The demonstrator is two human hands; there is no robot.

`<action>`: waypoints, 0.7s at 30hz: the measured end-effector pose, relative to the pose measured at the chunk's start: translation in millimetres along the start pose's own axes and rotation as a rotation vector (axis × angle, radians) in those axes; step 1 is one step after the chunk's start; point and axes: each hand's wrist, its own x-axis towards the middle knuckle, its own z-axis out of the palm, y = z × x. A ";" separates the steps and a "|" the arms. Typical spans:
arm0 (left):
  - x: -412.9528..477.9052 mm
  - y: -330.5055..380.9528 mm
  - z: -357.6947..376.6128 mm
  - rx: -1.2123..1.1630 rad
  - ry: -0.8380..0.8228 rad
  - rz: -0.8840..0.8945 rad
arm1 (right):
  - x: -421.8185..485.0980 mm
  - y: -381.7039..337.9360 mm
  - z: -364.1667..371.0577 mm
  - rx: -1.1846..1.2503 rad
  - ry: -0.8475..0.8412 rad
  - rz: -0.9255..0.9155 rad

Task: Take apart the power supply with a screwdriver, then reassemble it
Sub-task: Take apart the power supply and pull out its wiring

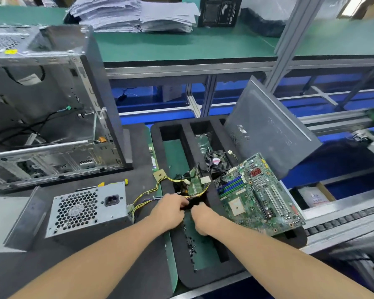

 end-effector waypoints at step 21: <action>6.5 -11.1 -4.3 -0.185 0.105 0.003 | -1.7 -3.6 2.7 0.025 0.069 0.064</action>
